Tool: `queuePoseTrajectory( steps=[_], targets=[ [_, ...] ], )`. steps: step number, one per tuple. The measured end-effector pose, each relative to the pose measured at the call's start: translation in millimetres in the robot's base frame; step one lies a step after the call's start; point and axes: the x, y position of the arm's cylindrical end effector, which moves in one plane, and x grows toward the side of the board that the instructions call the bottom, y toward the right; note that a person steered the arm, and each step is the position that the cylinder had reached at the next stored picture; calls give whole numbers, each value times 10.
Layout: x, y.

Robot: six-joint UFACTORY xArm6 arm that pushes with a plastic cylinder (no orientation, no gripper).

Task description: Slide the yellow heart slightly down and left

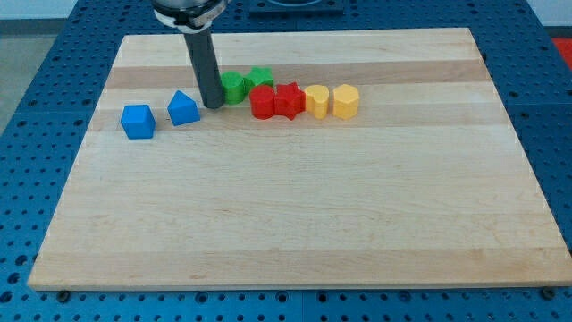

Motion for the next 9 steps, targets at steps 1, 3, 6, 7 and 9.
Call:
queuePoseTrajectory(
  steps=[1, 3, 6, 7, 9],
  targets=[
    [-3, 139],
    [13, 141],
    [1013, 1223],
    [1037, 1989],
    [-21, 2603]
  ],
)
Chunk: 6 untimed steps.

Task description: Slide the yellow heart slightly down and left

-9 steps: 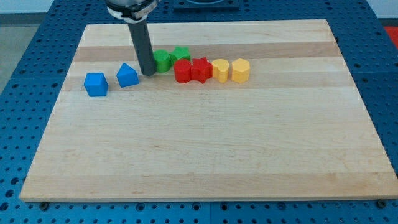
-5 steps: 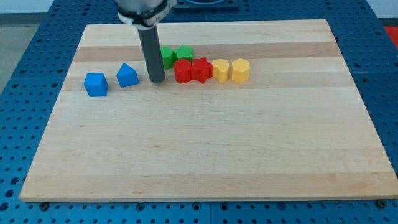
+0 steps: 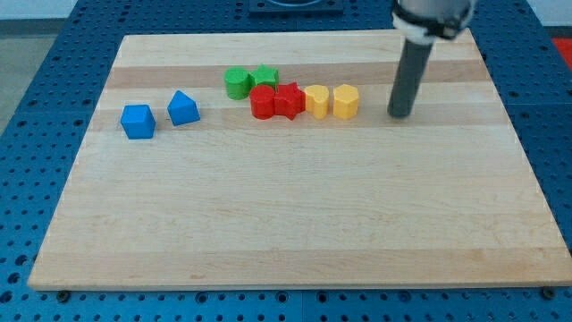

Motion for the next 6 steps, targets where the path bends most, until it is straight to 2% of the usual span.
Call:
queuePoseTrajectory(
  steps=[1, 2, 4, 6],
  targets=[
    [-720, -312],
    [-882, -660],
    [-606, -977],
    [-153, -977]
  ],
)
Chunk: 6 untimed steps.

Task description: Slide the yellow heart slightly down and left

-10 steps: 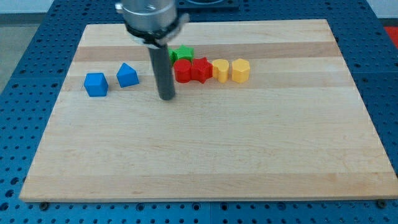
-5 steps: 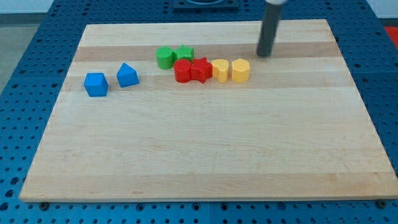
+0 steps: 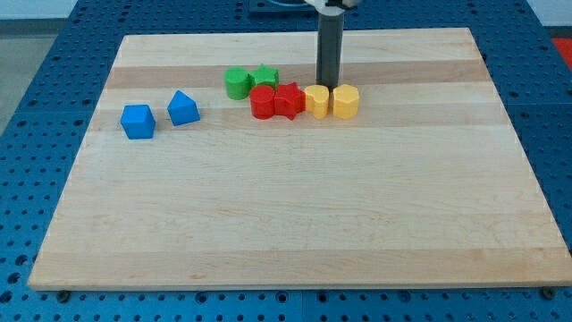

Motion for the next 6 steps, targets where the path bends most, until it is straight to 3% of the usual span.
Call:
queuePoseTrajectory(
  steps=[4, 6],
  targets=[
    [817, -152],
    [1173, -595]
  ],
)
